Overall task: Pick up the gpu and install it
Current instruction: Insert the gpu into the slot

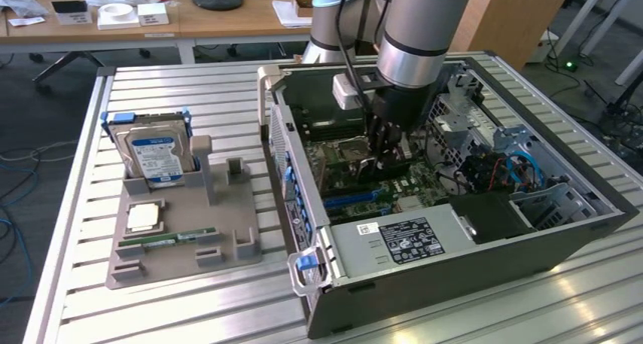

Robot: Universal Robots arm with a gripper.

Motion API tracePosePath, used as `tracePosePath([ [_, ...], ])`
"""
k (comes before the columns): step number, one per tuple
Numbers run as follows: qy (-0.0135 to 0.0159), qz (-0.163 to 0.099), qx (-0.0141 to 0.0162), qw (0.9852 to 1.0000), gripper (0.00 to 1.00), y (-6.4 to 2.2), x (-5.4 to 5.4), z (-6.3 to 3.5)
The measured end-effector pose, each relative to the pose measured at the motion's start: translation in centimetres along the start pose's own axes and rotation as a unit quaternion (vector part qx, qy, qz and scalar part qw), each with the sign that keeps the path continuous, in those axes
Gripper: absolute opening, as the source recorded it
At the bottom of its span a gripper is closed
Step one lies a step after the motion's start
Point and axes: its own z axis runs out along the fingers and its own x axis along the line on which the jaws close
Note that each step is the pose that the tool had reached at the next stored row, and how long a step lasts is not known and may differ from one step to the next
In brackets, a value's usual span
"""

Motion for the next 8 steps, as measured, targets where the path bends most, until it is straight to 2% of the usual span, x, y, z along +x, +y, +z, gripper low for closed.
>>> tracePosePath([
  [8, 0.0, 0.0, 0.0, 1.0, 0.27, 0.21, 0.0, 0.35],
])
